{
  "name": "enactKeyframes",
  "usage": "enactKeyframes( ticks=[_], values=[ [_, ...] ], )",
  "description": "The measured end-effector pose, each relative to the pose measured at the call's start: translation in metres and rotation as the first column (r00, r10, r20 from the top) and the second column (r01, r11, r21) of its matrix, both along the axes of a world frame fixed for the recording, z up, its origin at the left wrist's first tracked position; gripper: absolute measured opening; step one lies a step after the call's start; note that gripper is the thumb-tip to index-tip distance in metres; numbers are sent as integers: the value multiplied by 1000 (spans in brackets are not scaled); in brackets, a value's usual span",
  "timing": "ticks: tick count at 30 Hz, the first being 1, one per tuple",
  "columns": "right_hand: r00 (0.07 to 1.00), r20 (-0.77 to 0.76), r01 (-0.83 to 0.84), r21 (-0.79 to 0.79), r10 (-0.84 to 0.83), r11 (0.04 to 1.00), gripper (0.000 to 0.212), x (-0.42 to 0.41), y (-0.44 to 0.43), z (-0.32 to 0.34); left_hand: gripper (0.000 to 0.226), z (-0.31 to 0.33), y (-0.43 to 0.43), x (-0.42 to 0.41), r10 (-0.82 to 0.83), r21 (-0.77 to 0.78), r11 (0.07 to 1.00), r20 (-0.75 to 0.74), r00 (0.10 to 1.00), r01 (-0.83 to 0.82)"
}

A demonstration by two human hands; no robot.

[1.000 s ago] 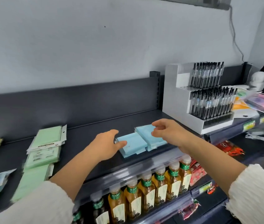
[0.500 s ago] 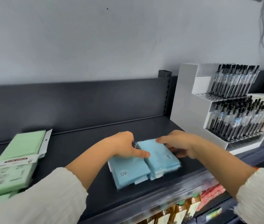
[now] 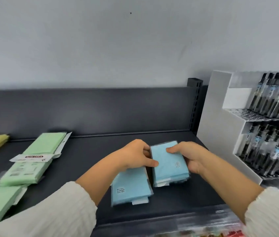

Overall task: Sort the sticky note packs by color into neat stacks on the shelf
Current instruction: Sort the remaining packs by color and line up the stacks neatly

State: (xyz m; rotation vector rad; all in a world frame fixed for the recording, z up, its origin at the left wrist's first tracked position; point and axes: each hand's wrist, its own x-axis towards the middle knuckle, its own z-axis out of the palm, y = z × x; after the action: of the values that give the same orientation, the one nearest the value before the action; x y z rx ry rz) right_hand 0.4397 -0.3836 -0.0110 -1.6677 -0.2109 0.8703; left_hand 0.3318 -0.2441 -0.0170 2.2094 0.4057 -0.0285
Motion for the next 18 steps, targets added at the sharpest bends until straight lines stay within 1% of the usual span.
enactKeyframes(
  ticks=[1, 3, 5, 7, 9, 10, 12, 13, 15, 18],
  values=[
    [999, 37, 16, 39, -17, 999, 17, 2, 3, 3, 29, 2, -2, 1, 39, -30, 999, 48, 998, -37],
    [985, 170, 10, 144, -34, 990, 18, 1, 12, 13, 31, 8, -9, -1, 148, -49, 989, 172, 974, -141],
    [949, 311, -35, 261, -50, 965, 17, -6, 22, 27, 34, 17, -16, -9, 280, -100, 960, 282, 918, -262],
    [924, 376, -88, 373, -64, 924, 17, -19, 32, 44, 26, 27, -24, -24, 377, -185, 926, 358, 854, -330],
    [922, 385, -144, 449, -46, 882, 19, -36, 41, 58, 14, 34, -28, -42, 425, -276, 901, 417, 803, -334],
    [923, 384, -167, 473, -32, 865, 21, -44, 47, 62, 14, 34, -29, -52, 439, -317, 892, 435, 786, -323],
    [925, 380, -208, 500, 3, 841, 27, -62, 57, 64, 28, 32, -25, -70, 473, -365, 872, 451, 756, -328],
    [927, 374, -225, 502, 25, 835, 29, -71, 63, 62, 35, 31, -23, -79, 495, -378, 860, 452, 742, -343],
    [929, 361, -267, 495, 84, 827, 31, -89, 74, 56, 38, 27, -20, -97, 552, -390, 830, 469, 689, -399],
    [926, 322, -336, 475, 195, 813, 31, -114, 89, 47, 25, 21, -18, -122, 614, -358, 788, 504, 607, -500]
  ],
)
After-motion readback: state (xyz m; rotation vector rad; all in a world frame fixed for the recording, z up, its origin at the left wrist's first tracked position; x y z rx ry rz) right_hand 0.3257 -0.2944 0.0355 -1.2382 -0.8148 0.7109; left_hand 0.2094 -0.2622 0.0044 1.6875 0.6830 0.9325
